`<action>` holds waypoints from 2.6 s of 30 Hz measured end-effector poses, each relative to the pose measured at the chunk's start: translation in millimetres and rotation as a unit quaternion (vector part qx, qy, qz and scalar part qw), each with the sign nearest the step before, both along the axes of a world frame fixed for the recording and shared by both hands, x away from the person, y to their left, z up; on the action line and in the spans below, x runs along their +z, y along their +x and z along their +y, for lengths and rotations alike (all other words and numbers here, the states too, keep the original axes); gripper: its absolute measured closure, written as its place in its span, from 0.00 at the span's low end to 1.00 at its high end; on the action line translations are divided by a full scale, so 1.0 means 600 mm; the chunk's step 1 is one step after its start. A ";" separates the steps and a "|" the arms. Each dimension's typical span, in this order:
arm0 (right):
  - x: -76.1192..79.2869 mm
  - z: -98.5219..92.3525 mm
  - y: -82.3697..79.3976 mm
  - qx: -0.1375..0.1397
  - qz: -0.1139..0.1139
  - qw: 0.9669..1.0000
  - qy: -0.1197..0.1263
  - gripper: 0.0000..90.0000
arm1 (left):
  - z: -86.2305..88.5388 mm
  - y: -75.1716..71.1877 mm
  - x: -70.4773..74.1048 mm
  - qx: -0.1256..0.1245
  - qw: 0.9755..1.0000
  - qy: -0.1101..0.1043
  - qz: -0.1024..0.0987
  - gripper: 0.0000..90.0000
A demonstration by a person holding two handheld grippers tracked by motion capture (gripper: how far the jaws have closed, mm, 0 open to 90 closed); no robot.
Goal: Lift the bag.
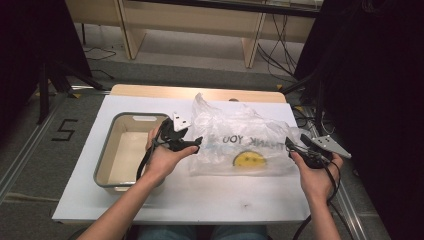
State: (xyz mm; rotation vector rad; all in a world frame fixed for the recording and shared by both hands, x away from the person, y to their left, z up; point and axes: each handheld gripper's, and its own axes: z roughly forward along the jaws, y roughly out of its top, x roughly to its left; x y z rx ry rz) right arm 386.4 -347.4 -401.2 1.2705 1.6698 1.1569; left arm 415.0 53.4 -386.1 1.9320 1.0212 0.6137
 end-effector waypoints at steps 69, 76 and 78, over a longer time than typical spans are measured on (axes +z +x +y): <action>0.011 0.011 -0.075 0.087 -0.015 0.996 -0.027 0.28 | 0.050 -0.060 0.010 -0.028 0.999 -0.015 -0.002 0.31; 0.007 0.008 -0.081 0.091 -0.010 0.995 -0.027 0.28 | 0.061 -0.066 0.009 -0.028 1.000 -0.013 0.003 0.31; 0.007 0.008 -0.082 0.093 -0.009 0.995 -0.028 0.28 | 0.064 -0.068 0.009 -0.028 1.000 -0.011 0.004 0.31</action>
